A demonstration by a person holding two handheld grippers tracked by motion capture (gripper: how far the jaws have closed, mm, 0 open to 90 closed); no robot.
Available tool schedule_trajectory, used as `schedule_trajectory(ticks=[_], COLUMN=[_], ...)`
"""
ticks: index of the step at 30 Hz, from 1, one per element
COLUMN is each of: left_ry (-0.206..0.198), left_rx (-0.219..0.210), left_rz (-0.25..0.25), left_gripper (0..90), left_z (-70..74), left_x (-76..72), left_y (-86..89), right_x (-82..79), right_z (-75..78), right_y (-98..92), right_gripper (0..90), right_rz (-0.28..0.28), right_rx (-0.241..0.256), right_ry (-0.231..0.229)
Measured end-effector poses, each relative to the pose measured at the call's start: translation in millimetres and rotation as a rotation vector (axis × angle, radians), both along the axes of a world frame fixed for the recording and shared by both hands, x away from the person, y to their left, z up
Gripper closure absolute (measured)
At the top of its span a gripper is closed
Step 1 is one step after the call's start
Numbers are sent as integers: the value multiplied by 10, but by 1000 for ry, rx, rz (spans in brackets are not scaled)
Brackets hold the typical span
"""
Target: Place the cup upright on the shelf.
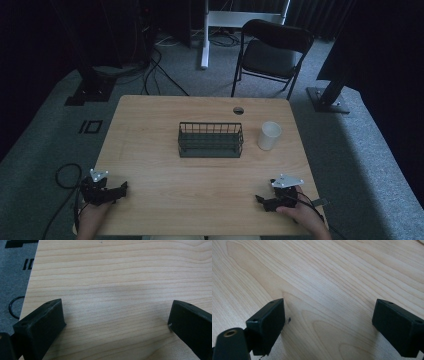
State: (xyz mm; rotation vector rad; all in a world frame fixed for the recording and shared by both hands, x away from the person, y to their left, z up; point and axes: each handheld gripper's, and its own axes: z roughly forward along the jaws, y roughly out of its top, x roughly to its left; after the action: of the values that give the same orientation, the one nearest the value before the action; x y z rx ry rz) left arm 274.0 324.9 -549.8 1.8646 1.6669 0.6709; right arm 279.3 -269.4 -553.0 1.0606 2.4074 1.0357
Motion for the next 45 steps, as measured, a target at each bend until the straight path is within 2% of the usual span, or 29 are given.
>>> schedule_trajectory(ticks=[34,37,41,43,45], left_ry=[0,0,0,0,0], left_rx=[0,0,0,0,0], left_rz=[0,0,0,0,0], left_gripper=[8,8,8,8,8], left_z=[0,0,0,0,0], left_x=[0,0,0,0,0], left_y=[0,0,0,0,0], right_x=[0,26,86,117,142], right_z=[2,11,64,86,93], right_y=[5,-27,-99,-126,-142], right_gripper=[109,110,110,110,110], right_rz=[-7,-44,-121,-149,-163], right_rx=[-3,-9,21,36,31], right_ry=[-2,-12,-55,-69,-80])
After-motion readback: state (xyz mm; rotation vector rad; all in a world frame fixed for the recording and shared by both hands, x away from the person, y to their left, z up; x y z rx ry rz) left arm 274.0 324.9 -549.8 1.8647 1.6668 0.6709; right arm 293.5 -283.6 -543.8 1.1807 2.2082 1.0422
